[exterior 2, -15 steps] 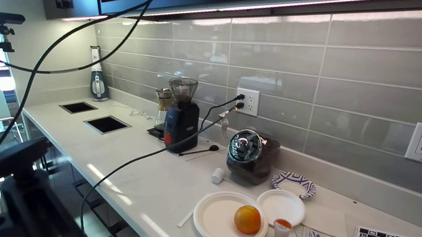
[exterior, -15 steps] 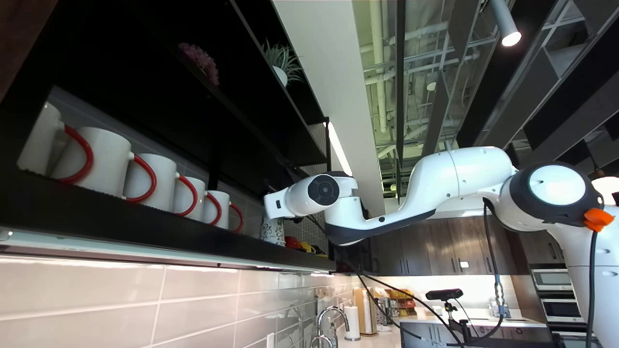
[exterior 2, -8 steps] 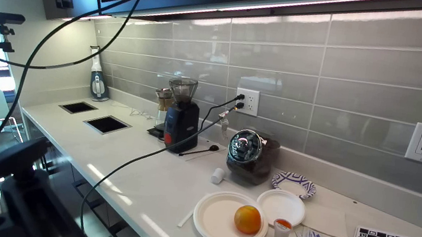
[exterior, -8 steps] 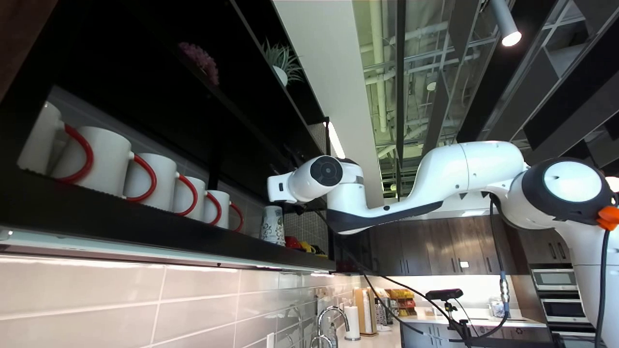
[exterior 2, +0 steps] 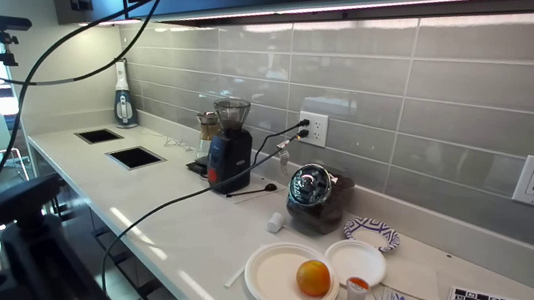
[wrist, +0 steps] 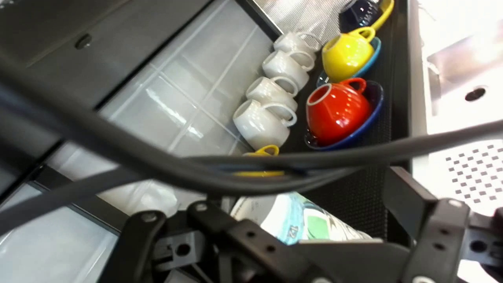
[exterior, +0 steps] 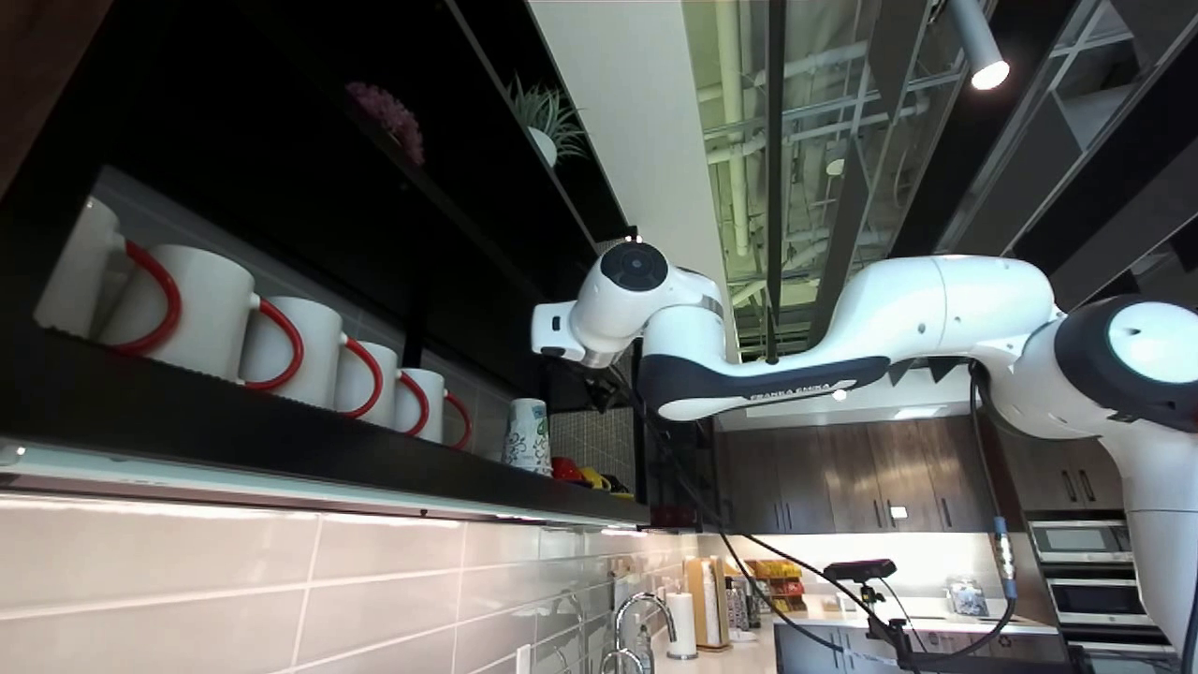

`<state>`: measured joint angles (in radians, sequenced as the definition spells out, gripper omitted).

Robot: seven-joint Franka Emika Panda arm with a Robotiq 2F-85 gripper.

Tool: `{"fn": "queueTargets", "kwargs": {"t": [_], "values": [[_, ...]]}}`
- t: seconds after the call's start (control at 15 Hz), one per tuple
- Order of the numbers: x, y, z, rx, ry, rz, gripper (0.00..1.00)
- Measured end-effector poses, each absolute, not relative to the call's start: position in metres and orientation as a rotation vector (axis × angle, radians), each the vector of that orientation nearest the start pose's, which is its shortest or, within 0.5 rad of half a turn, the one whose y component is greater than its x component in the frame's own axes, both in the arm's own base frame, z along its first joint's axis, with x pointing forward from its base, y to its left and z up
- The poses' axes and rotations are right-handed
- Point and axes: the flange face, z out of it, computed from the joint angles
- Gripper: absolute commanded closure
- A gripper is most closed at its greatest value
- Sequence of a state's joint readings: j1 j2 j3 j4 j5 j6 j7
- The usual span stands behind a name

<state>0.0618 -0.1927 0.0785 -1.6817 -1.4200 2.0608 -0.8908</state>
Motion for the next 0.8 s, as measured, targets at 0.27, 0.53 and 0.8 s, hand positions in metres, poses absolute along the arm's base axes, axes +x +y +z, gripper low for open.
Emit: {"fn": "queueTargets", "kwargs": {"t": [0.27,0.53,0.8], "values": [[0.500,0.038,0.787,1.453,1.047,0.048,0.00],[0.460,0.024,0.813,1.609,0.967,0.206,0.00],[0.422,-0.018,0.825,1.803,0.868,0.322,0.00]]}}
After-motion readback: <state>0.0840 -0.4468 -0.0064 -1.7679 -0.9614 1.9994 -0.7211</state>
